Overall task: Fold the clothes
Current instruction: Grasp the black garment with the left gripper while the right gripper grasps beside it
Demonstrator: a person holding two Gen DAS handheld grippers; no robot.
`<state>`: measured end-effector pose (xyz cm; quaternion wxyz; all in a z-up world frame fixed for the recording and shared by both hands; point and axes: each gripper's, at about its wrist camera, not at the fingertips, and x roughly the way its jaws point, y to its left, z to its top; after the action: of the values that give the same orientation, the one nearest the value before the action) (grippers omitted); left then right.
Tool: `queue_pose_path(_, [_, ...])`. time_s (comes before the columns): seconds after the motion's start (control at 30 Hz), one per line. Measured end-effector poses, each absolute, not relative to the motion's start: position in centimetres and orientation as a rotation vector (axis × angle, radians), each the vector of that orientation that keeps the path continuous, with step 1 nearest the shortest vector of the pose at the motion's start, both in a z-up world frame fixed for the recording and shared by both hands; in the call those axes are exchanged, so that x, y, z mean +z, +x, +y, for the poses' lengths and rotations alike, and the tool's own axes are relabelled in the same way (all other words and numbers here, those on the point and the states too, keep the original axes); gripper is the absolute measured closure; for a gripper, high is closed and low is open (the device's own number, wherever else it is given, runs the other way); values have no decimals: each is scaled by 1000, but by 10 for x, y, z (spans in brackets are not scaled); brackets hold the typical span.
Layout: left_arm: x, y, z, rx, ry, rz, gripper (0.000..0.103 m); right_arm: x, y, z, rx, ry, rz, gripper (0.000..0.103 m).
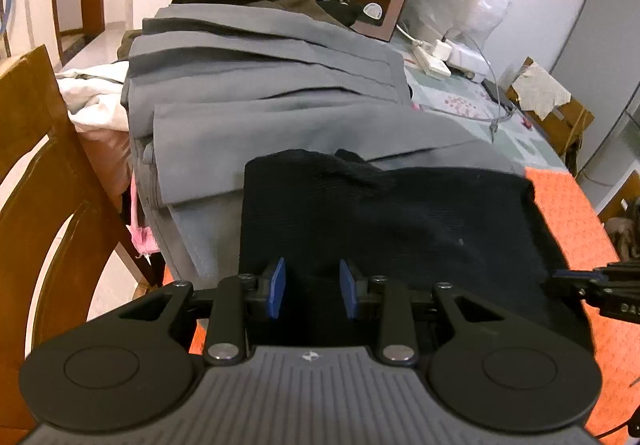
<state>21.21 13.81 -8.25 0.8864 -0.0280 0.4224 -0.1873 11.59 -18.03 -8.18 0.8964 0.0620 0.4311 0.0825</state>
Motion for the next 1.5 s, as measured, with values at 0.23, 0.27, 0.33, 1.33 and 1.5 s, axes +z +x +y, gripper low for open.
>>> queue_pose_path(0.23, [-66, 195, 137, -481, -40, 857, 67, -60, 71, -179, 220, 152, 863, 86])
queue_pose_path(0.27, [-72, 195, 135, -480, -24, 859, 68, -64, 67, -176, 224, 149, 875, 86])
queue_pose_path(0.33, [-84, 195, 133, -475, 4, 861, 67, -78, 60, -169, 231, 133, 903, 86])
queue_pose_path(1.33, [-104, 164, 199, -501, -275, 1032, 9, -119, 61, -261, 173, 549, 955, 35])
queue_pose_path(1.5, [-120, 165, 208, -498, -395, 1056, 4, -139, 86, -272, 237, 664, 954, 27])
